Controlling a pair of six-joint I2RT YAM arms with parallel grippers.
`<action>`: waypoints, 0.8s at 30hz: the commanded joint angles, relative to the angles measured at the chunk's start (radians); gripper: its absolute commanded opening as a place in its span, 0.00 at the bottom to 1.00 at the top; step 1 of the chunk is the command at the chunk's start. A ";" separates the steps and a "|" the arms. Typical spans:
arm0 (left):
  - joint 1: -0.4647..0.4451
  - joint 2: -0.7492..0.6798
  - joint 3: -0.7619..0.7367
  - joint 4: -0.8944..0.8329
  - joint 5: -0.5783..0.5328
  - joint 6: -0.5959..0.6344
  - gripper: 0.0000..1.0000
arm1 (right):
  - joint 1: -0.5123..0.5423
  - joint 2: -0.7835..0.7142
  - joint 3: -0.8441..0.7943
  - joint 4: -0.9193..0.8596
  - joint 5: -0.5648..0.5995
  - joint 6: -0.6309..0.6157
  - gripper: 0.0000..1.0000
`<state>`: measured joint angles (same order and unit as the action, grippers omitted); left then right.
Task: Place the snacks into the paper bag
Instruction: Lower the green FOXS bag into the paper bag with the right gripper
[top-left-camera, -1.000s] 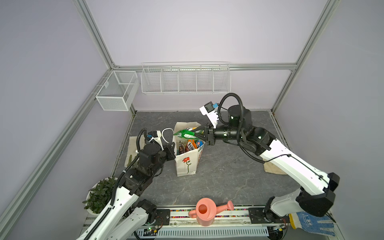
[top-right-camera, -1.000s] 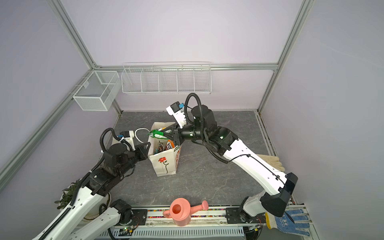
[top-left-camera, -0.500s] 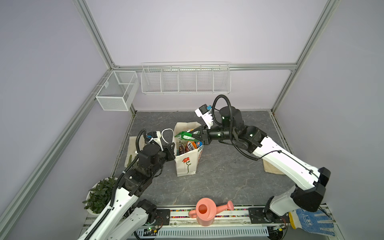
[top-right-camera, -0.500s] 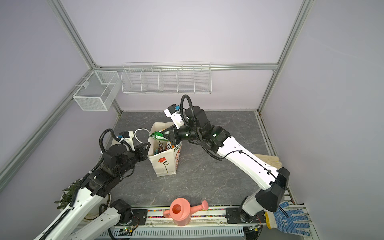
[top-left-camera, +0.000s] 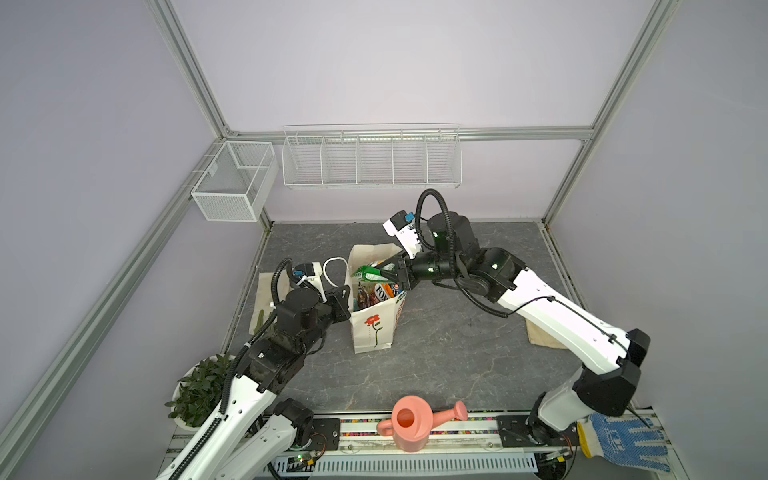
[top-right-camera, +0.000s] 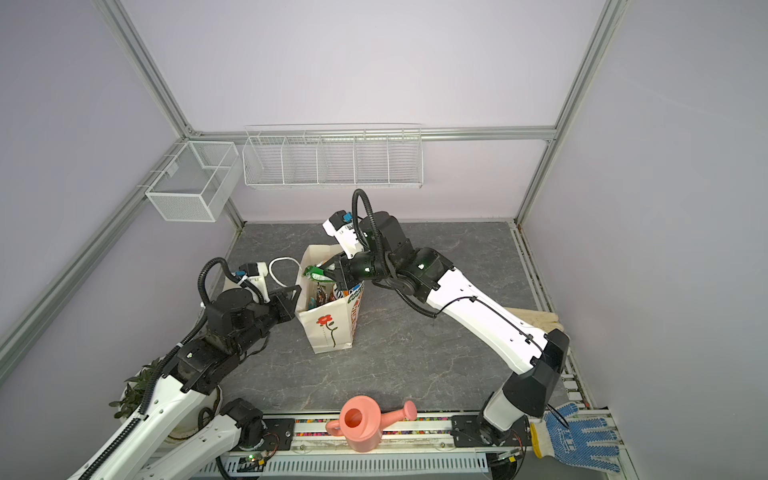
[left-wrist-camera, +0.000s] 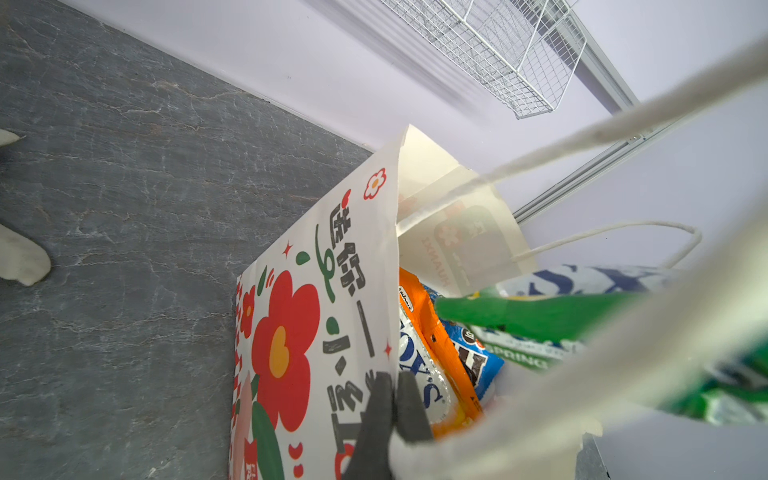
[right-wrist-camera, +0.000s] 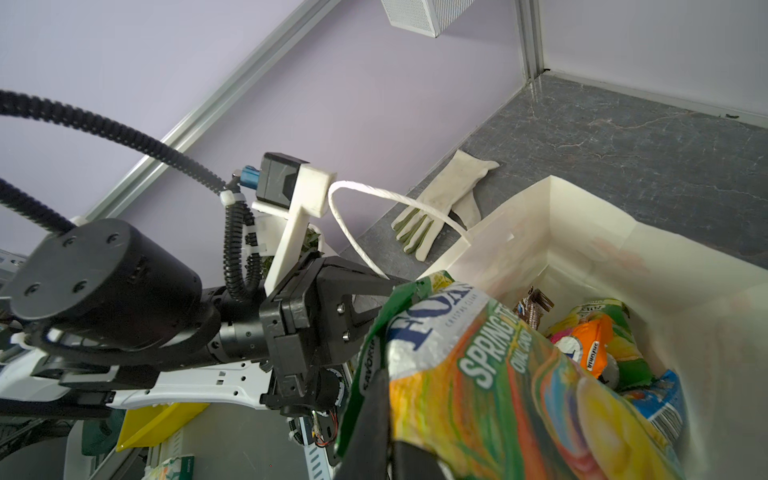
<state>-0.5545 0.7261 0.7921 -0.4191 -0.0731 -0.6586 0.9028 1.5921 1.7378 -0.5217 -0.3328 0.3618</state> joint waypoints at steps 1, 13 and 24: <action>0.005 -0.018 -0.002 0.031 0.011 -0.015 0.00 | 0.017 0.007 0.040 -0.026 0.045 -0.047 0.07; 0.005 -0.017 -0.001 0.032 0.017 -0.015 0.00 | 0.046 0.036 0.085 -0.097 0.140 -0.081 0.07; 0.005 -0.019 0.000 0.030 0.020 -0.013 0.00 | 0.058 0.074 0.144 -0.148 0.223 -0.095 0.07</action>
<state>-0.5545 0.7242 0.7918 -0.4187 -0.0620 -0.6624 0.9546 1.6562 1.8397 -0.6716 -0.1532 0.2974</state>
